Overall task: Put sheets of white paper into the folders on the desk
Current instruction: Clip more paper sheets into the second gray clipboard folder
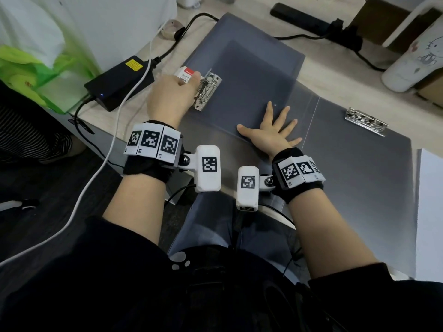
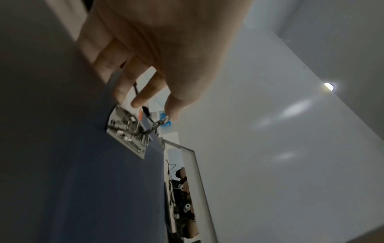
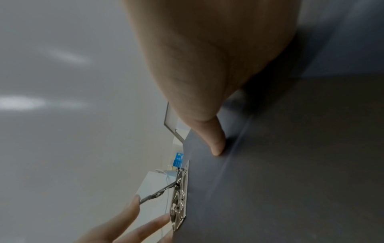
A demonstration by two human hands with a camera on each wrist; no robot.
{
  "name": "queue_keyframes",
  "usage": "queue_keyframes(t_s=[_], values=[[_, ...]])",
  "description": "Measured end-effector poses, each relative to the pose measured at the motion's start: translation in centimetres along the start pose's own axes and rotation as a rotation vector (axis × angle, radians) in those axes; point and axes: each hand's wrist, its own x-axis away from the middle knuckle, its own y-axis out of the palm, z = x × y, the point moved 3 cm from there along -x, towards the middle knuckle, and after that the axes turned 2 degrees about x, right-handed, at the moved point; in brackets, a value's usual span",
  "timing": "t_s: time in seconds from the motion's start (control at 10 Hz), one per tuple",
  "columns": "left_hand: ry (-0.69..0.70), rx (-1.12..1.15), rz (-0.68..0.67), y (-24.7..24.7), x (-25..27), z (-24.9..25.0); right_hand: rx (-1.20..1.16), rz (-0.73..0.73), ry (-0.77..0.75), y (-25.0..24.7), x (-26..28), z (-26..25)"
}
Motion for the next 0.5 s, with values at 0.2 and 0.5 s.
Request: queue_keyframes(t_s=[0.2, 0.5], values=[[0.116, -0.259, 0.205, -1.1, 0.8, 0.9, 0.014, -0.002, 0.003, 0.2, 0.0, -0.1], [0.254, -0.126, 0.167, -0.6, 0.2, 0.8, 0.021, -0.004, -0.001, 0.1, 0.0, 0.0]])
